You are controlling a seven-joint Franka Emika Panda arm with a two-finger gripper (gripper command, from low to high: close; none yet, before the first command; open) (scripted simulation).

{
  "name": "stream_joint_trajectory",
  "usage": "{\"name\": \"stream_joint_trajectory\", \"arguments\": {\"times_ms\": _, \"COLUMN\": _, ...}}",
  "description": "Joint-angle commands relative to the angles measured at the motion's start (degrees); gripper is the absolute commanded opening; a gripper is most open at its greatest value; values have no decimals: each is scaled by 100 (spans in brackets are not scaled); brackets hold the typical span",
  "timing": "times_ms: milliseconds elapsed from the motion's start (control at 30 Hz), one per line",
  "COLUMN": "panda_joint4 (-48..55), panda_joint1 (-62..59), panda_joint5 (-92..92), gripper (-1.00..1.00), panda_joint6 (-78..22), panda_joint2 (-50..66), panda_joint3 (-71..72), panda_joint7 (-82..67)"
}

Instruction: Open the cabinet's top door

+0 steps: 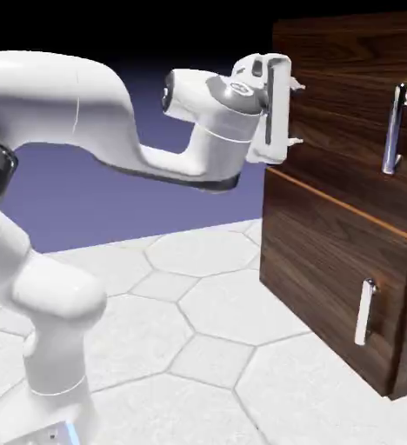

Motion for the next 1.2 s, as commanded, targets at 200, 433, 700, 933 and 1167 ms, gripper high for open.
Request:
{"name": "stream_joint_trajectory", "arguments": {"times_ms": 200, "panda_joint4": 533, "panda_joint1": 674, "panda_joint5": -1745, "gripper": 0, "panda_joint6": 28, "panda_joint2": -82, "panda_joint3": -712, "panda_joint7": -539}}
{"name": "stream_joint_trajectory", "arguments": {"times_ms": 433, "panda_joint4": 1065, "panda_joint1": 1348, "panda_joint5": -3489, "gripper": 0, "panda_joint6": 56, "panda_joint2": -164, "panda_joint3": -1424, "panda_joint7": -1077}}
{"name": "stream_joint_trajectory", "arguments": {"times_ms": 700, "panda_joint4": 1674, "panda_joint1": 2118, "panda_joint5": -5483, "gripper": 0, "panda_joint6": 87, "panda_joint2": -258, "panda_joint3": -2238, "panda_joint7": -1693}}
{"name": "stream_joint_trajectory", "arguments": {"times_ms": 933, "panda_joint4": 2374, "panda_joint1": 3131, "panda_joint5": -5954, "gripper": 0, "panda_joint6": 104, "panda_joint2": -116, "panda_joint3": -3081, "panda_joint7": -1847}}
{"name": "stream_joint_trajectory", "arguments": {"times_ms": 1167, "panda_joint4": 2428, "panda_joint1": 3222, "panda_joint5": -5836, "gripper": -100, "panda_joint6": -29, "panda_joint2": 58, "panda_joint3": -3174, "panda_joint7": -1839}}
